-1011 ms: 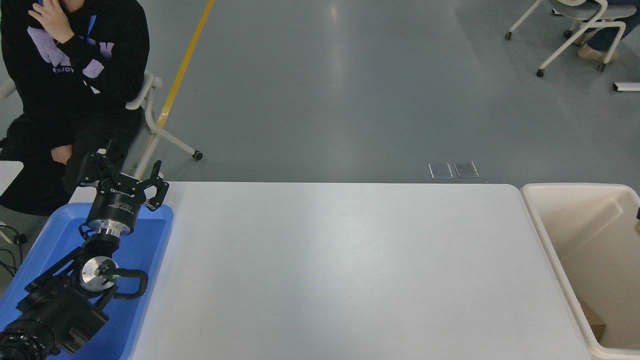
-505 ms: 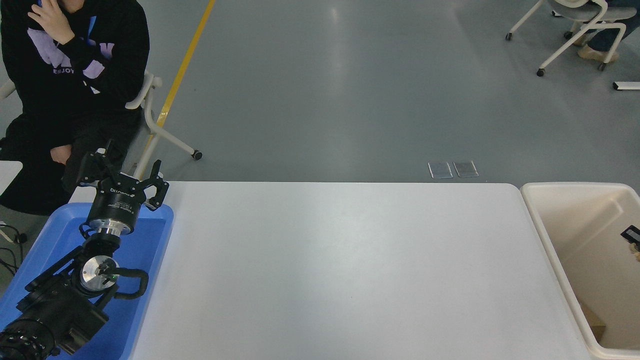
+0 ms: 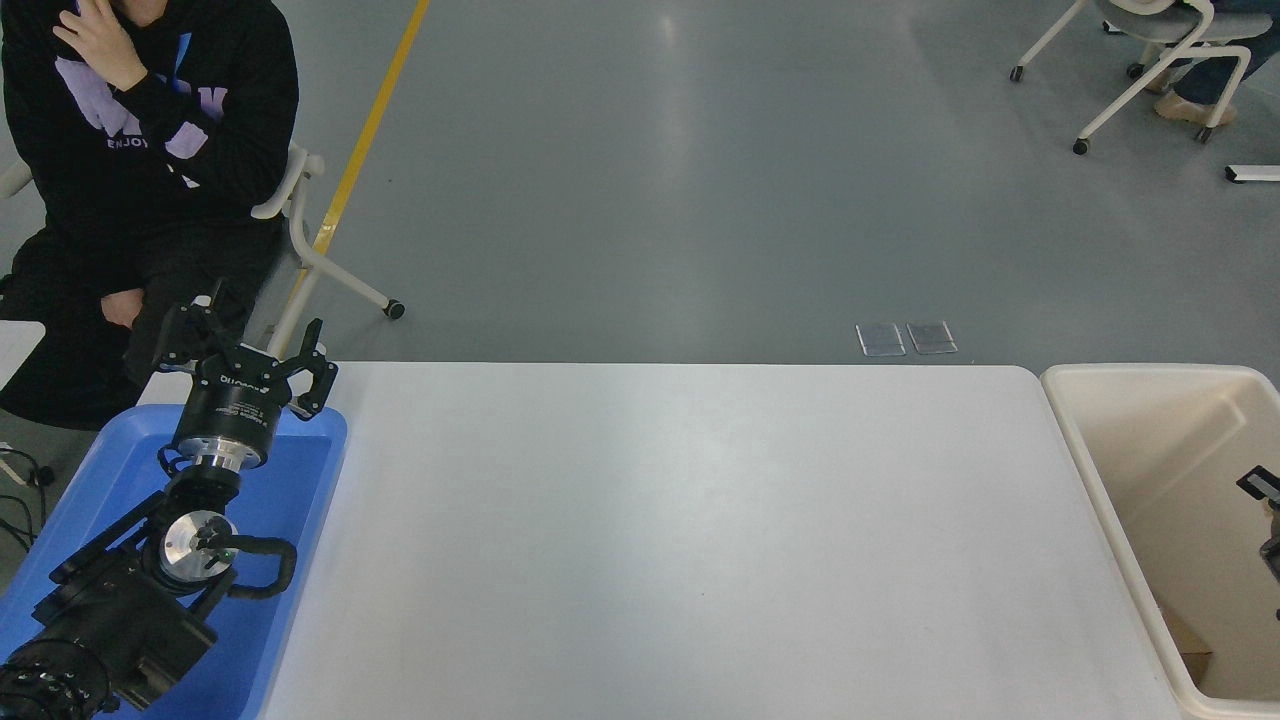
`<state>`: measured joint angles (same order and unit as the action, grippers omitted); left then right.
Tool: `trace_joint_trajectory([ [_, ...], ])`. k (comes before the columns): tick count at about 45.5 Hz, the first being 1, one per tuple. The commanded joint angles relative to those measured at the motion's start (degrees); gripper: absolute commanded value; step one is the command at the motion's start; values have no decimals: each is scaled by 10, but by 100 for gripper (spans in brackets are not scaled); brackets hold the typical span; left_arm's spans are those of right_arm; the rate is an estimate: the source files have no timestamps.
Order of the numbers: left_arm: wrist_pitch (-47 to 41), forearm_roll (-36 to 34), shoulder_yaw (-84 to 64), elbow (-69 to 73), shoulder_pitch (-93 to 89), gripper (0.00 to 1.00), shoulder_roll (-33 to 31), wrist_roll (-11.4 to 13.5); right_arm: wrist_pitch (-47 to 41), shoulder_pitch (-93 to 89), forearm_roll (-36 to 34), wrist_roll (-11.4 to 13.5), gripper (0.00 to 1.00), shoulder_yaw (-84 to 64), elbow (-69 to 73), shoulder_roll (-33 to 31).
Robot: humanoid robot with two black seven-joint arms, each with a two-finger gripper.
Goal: Pick up paper ball place in dustbin
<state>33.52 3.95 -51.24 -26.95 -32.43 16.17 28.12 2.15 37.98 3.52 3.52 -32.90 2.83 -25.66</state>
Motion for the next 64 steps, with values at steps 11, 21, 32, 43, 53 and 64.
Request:
trace_joint_trajectory([
  [11, 0, 0, 0, 1, 0, 99, 0, 0, 48, 2, 0, 0, 72, 5, -3, 3],
  [21, 1, 0, 0, 0, 0, 99, 0, 0, 50, 3, 0, 0, 74, 5, 1, 3],
  [32, 1, 0, 0, 0, 0, 99, 0, 0, 49, 24, -1, 0, 74, 4, 54, -11],
  [43, 1, 0, 0, 1, 0, 99, 0, 0, 50, 38, -1, 1, 74, -1, 91, -43],
  [53, 1, 0, 0, 0, -1, 99, 0, 0, 49, 69, -1, 3, 74, -5, 140, -60],
  [64, 1, 0, 0, 0, -1, 99, 0, 0, 47, 102, -2, 3, 86, -8, 196, -81],
])
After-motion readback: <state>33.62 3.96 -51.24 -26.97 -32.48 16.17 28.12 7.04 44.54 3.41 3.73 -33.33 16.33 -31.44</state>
